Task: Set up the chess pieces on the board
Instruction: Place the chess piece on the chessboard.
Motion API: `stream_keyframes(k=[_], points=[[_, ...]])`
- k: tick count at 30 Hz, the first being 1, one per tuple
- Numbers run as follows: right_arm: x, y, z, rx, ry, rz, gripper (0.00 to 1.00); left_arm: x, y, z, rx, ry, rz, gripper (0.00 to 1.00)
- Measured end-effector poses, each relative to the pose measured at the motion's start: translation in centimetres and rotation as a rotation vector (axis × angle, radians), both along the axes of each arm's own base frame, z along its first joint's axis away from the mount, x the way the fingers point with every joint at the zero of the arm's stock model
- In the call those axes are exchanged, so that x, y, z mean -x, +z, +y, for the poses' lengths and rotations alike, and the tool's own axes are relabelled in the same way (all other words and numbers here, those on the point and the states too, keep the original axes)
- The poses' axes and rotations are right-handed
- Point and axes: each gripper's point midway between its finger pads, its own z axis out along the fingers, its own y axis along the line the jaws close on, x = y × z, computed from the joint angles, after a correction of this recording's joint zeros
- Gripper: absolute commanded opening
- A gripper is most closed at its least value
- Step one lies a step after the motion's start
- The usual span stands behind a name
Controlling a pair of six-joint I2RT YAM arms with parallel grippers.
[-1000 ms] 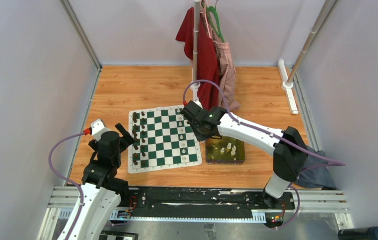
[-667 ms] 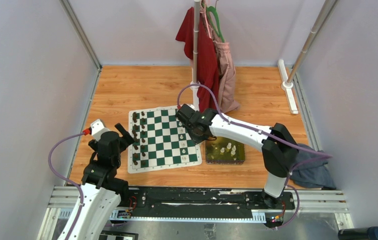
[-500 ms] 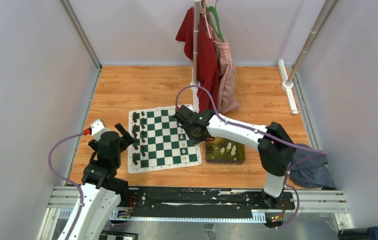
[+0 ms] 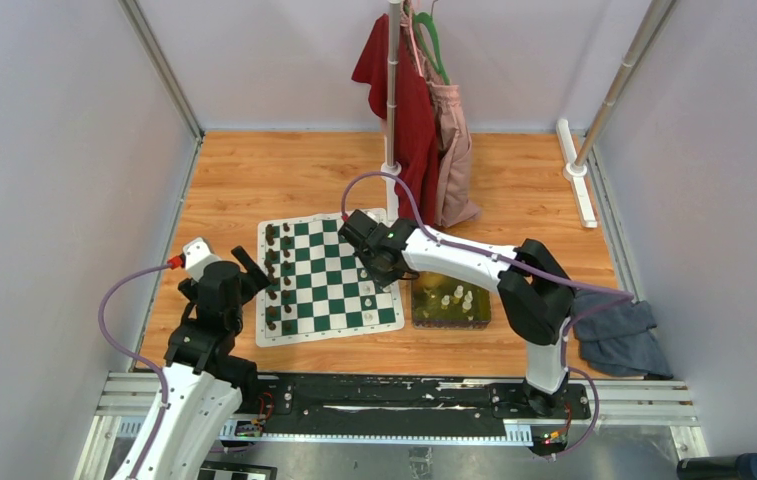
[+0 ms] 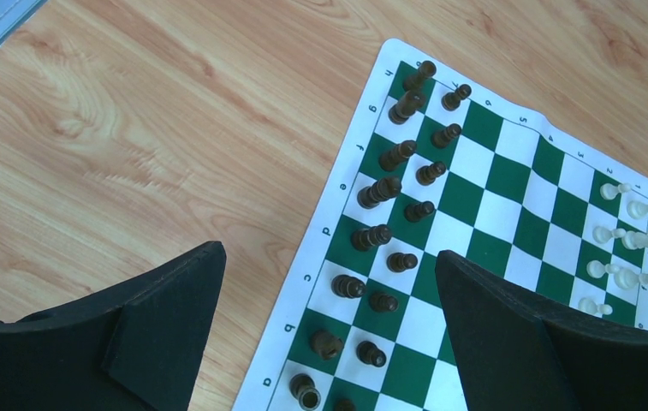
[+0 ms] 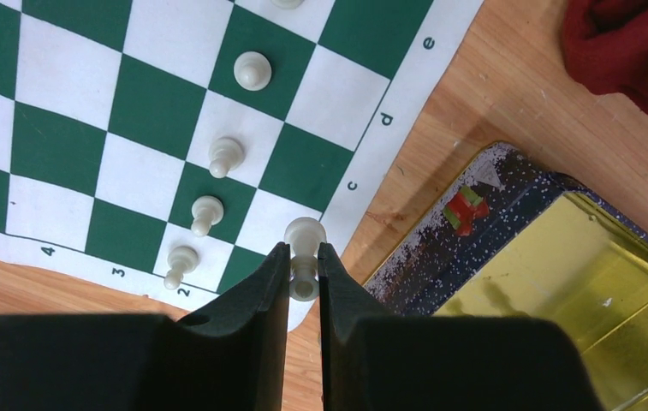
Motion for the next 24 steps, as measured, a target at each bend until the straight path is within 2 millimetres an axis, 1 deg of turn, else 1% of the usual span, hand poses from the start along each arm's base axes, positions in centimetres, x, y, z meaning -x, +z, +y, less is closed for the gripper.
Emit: stream_keyframes(k=[4, 13, 19, 24], points=[[-0.3, -0.1, 0.5, -0.009, 0.005, -0.005, 0.0, 0.0, -0.1, 0.0, -0.003, -0.001, 0.003, 1.0], [0.0, -1.5, 0.6, 0.011, 0.021, 0.023, 0.0, 0.0, -0.1, 0.0, -0.003, -0.001, 0.004, 1.0], [-0.3, -1.2, 1.2, -0.007, 0.025, 0.016, 0.0, 0.0, -0.1, 0.0, -0.003, -0.001, 0.004, 1.0], [-0.3, -1.1, 1.2, -0.009, 0.027, 0.015, 0.0, 0.0, -0.1, 0.0, -0.003, -0.001, 0.004, 1.0]])
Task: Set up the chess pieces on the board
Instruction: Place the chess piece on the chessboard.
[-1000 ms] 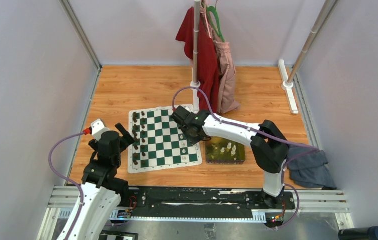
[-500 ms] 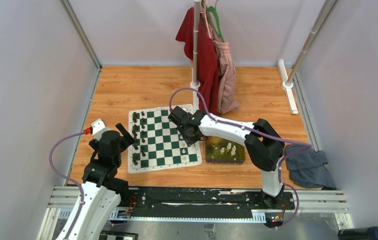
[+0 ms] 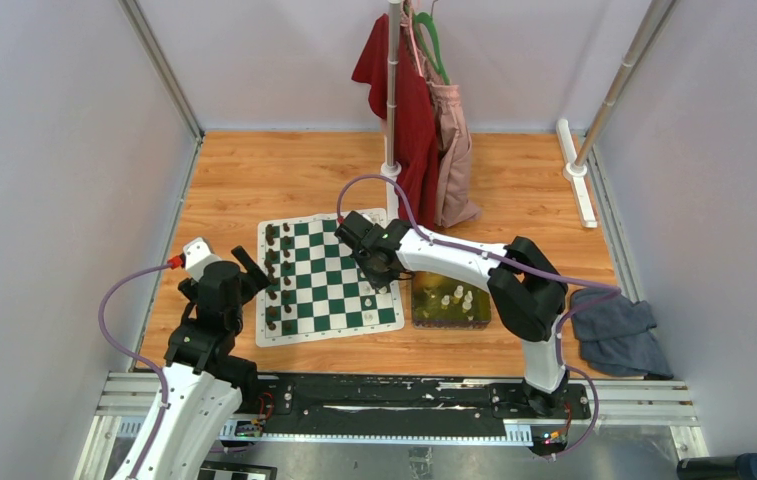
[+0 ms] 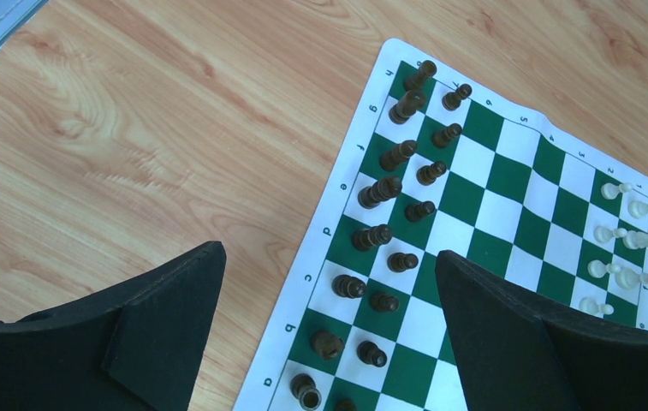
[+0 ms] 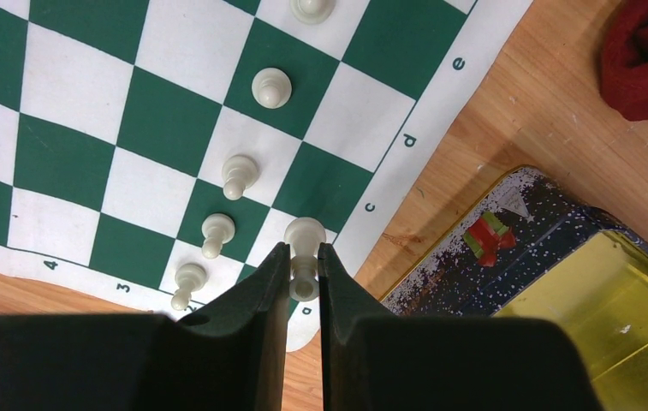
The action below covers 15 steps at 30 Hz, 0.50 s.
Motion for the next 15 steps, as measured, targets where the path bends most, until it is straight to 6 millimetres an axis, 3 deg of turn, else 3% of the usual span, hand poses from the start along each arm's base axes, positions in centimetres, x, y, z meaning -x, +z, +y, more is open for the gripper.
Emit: stream_keyframes(k=[15], points=[[-0.48, -0.37, -0.28, 0.003, -0.004, 0.007, 0.0, 0.0, 0.0, 0.01, 0.0, 0.001, 0.0, 1.0]])
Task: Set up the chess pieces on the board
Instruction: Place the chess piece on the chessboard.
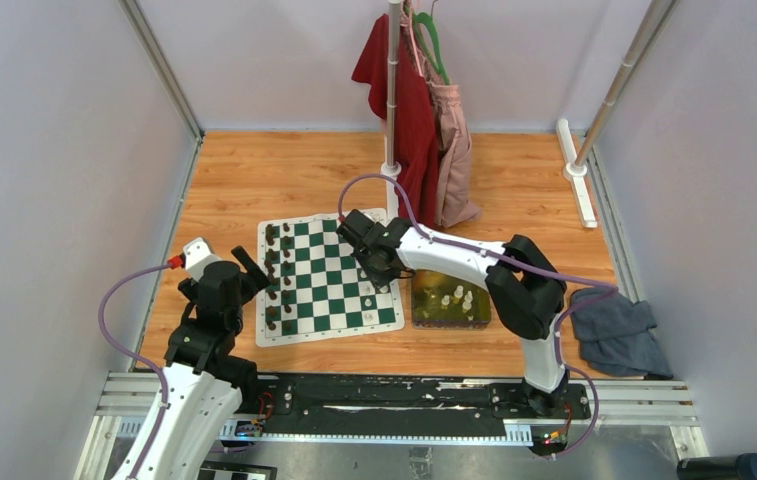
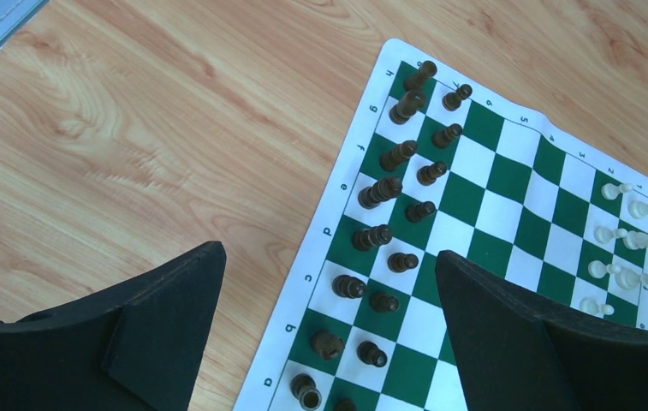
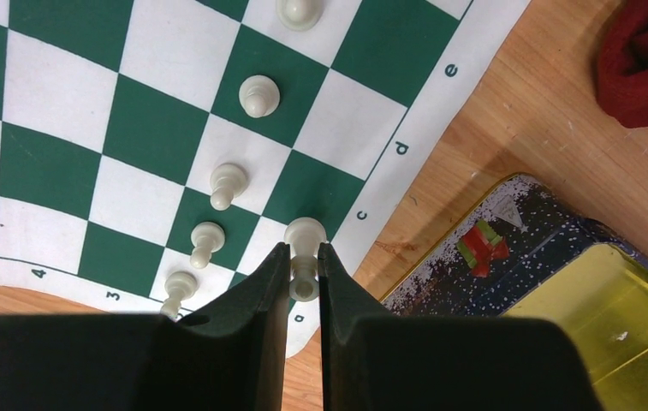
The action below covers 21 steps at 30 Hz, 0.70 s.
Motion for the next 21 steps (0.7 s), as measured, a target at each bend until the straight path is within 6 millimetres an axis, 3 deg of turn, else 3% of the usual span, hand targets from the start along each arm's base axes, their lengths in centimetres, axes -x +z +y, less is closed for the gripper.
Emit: stream_keyframes(k=[21], points=[[-1.1, -0.8, 0.6, -0.001, 0.007, 0.012, 0.0, 0.0, 0.0, 0.2, -0.005, 0.009, -0.001, 1.0]])
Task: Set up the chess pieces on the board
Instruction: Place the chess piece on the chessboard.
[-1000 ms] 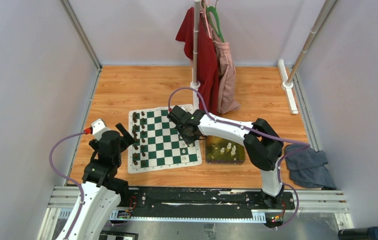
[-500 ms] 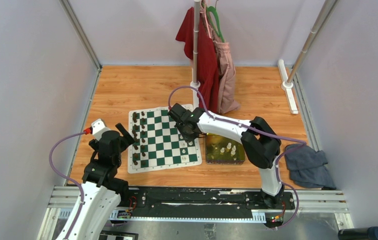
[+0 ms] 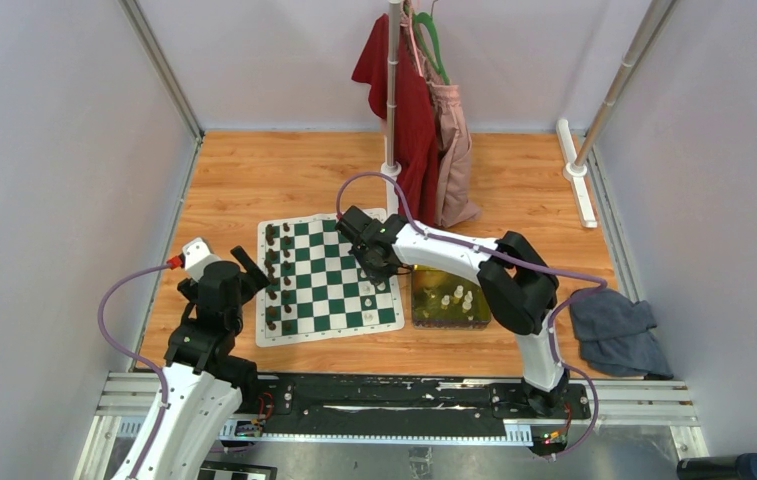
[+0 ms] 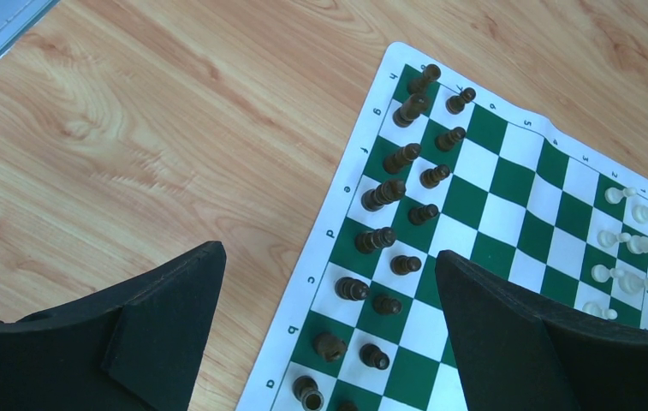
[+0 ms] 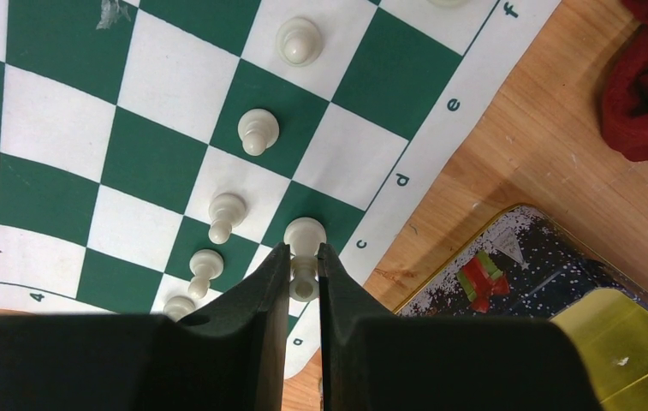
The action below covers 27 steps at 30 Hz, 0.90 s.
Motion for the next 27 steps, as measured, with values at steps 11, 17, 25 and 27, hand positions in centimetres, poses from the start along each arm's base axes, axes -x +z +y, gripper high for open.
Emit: stream_keyframes(k=[11, 17, 25, 27], points=[[-0.15, -0.05, -0.13, -0.001, -0.004, 0.003, 0.0, 0.0, -0.01, -0.01, 0.0, 0.0, 0.0, 1.0], [-0.18, -0.05, -0.17, 0.0, -0.005, 0.004, 0.0, -0.01, -0.15, 0.0, -0.002, 0.0, 0.008, 1.0], [-0.25, -0.08, -0.36, 0.003, -0.009, 0.006, 0.0, 0.0, -0.02, 0.0, 0.0, 0.0, 0.001, 1.0], [-0.24, -0.08, -0.37, 0.004, -0.009, 0.006, 0.0, 0.0, -0.02, 0.0, 0.0, 0.0, 0.001, 1.0]])
